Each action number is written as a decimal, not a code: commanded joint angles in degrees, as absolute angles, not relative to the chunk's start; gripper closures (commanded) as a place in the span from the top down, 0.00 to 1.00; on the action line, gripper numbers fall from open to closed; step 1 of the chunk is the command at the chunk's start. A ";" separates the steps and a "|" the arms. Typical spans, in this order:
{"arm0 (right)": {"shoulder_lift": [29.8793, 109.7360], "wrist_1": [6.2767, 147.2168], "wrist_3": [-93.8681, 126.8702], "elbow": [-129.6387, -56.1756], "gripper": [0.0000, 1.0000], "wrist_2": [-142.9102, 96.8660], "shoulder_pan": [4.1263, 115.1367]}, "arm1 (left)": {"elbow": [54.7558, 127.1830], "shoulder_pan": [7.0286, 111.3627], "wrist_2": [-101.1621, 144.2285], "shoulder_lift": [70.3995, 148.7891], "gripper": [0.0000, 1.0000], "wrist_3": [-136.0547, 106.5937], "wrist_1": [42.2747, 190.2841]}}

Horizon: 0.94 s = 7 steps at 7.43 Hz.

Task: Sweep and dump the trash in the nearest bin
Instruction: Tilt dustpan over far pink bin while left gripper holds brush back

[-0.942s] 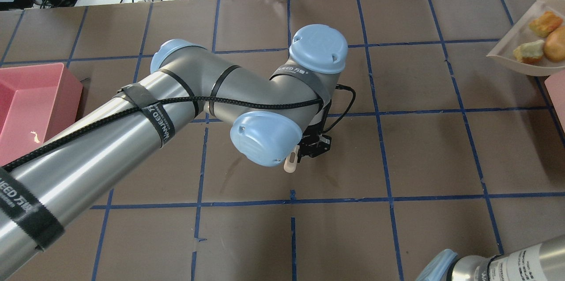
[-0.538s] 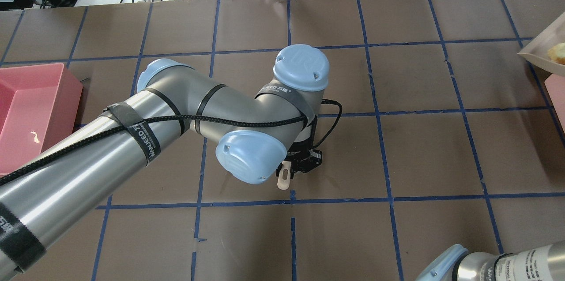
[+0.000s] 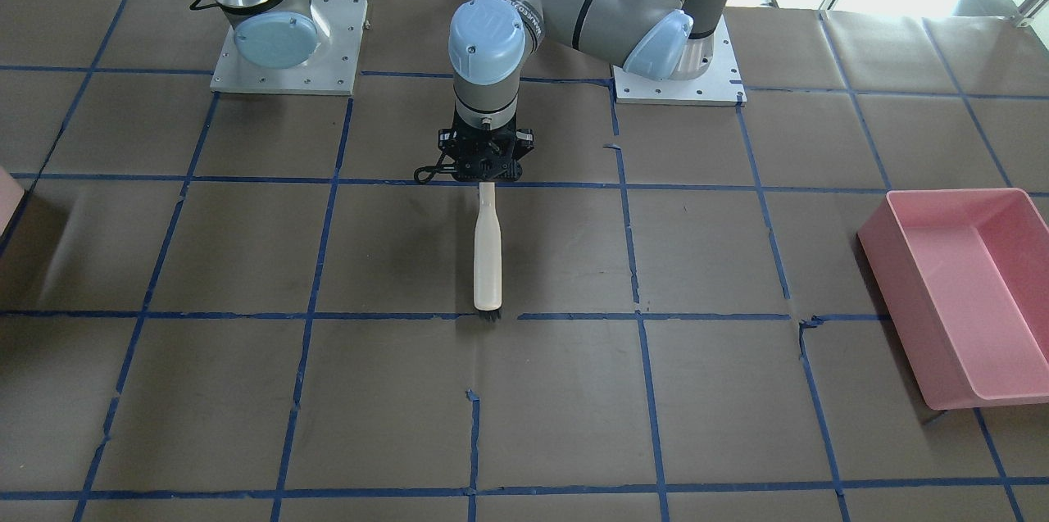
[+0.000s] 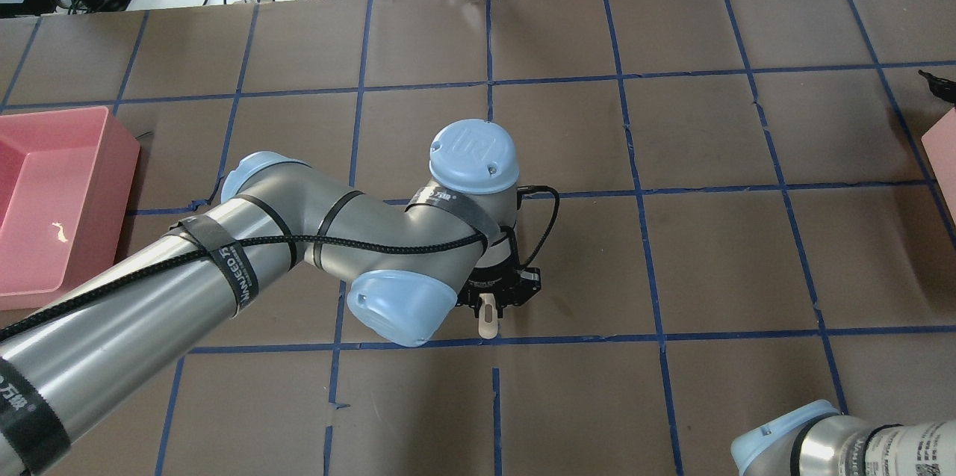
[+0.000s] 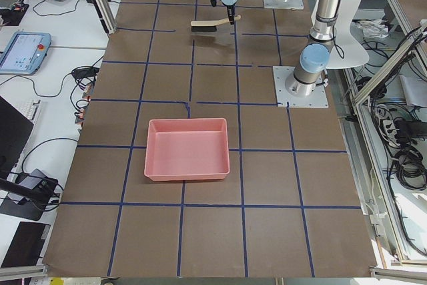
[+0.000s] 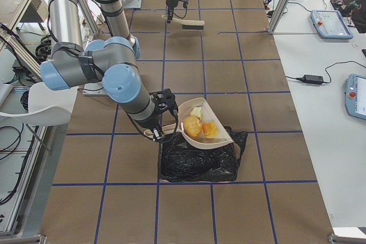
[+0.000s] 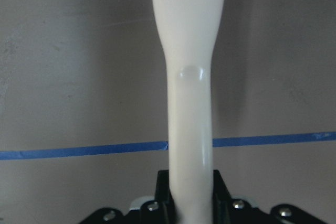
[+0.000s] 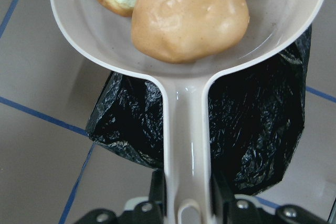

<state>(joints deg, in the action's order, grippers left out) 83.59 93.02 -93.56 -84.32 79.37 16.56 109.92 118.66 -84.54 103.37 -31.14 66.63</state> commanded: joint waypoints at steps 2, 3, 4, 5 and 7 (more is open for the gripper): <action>83.50 91.67 -93.52 -84.11 0.09 82.78 11.26 | 110.13 118.74 -84.46 104.41 0.01 -31.74 65.21; 83.58 91.76 -93.08 -84.02 0.09 83.92 11.25 | 110.21 118.91 -84.46 104.41 0.01 -31.38 64.69; 83.50 91.67 -92.38 -83.85 0.09 86.55 11.25 | 110.30 119.00 -84.29 104.85 0.01 -31.38 64.69; 83.58 91.76 -92.37 -83.59 0.09 87.96 11.16 | 110.39 119.09 -84.29 104.94 0.01 -31.38 64.69; 83.41 91.85 -92.37 -82.36 0.09 92.01 11.16 | 110.48 119.09 -84.20 105.03 0.03 -31.29 64.69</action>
